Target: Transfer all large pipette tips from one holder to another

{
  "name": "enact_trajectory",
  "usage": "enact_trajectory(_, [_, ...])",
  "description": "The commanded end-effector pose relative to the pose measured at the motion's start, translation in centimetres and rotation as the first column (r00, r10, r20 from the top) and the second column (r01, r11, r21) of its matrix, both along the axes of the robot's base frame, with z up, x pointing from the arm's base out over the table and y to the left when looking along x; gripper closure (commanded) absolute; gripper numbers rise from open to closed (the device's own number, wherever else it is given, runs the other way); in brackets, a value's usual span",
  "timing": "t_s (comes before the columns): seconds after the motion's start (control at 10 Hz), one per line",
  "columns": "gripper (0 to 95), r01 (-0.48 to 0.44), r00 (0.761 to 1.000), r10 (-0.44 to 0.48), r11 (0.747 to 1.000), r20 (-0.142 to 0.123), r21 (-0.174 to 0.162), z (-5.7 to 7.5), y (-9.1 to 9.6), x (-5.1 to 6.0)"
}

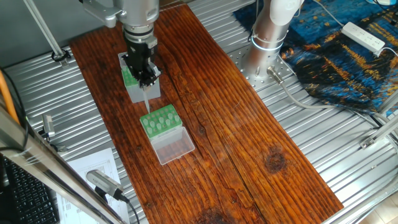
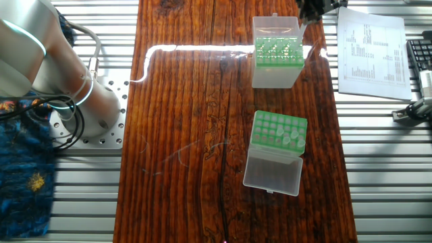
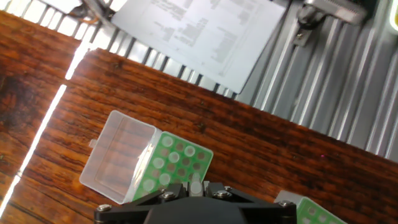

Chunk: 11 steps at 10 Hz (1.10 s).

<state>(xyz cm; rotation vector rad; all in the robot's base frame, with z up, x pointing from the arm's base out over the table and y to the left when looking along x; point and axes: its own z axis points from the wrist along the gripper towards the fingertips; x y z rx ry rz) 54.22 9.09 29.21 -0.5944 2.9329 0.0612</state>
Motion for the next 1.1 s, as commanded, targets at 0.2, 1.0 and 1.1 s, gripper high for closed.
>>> enact_trajectory(0.2, [95.0, 0.003, 1.000, -0.002, 1.000, -0.004, 0.021, 0.0, 0.0, 0.0])
enact_trajectory(1.0, [95.0, -0.013, 1.000, 0.014, 0.999, -0.024, 0.035, -1.0, 1.1, 0.4])
enact_trajectory(1.1, [95.0, -0.022, 0.999, 0.023, 0.999, -0.028, 0.035, -1.0, 1.1, 0.3])
